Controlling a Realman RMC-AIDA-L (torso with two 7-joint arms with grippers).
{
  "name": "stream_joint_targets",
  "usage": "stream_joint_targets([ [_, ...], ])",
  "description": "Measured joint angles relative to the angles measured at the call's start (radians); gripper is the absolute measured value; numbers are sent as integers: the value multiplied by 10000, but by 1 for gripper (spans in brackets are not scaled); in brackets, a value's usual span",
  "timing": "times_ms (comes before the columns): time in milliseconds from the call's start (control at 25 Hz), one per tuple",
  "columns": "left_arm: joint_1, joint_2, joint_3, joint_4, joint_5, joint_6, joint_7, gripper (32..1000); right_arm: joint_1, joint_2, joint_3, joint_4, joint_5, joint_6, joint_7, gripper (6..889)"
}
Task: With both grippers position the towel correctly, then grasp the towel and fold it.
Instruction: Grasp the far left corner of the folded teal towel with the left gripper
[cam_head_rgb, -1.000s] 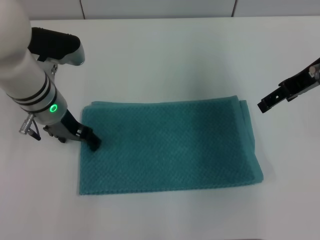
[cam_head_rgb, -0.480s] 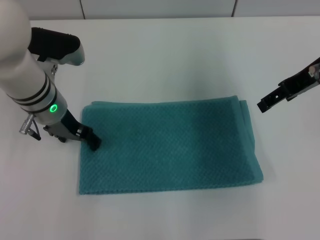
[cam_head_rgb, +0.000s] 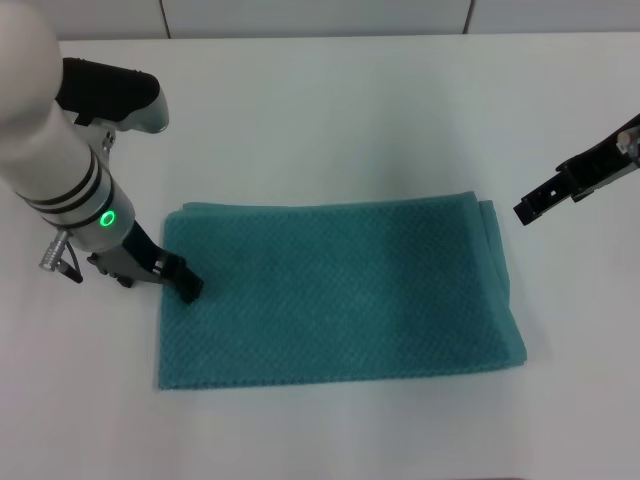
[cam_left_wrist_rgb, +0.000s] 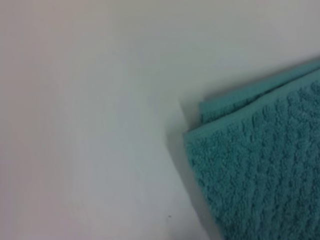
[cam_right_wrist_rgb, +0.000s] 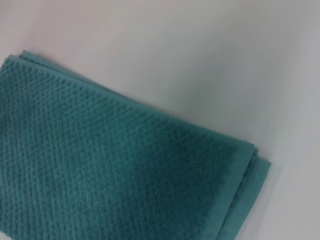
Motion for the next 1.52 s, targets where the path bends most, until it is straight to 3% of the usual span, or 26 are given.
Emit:
stream_joint_targets([
  [1320,-4,14,0,52,-61,103,6,834,-1,0,0,0,2,0,-26,852],
  [1520,-4,15,-1,70,-62,119,13,710,-1,0,0,0,2,0,-31,852],
])
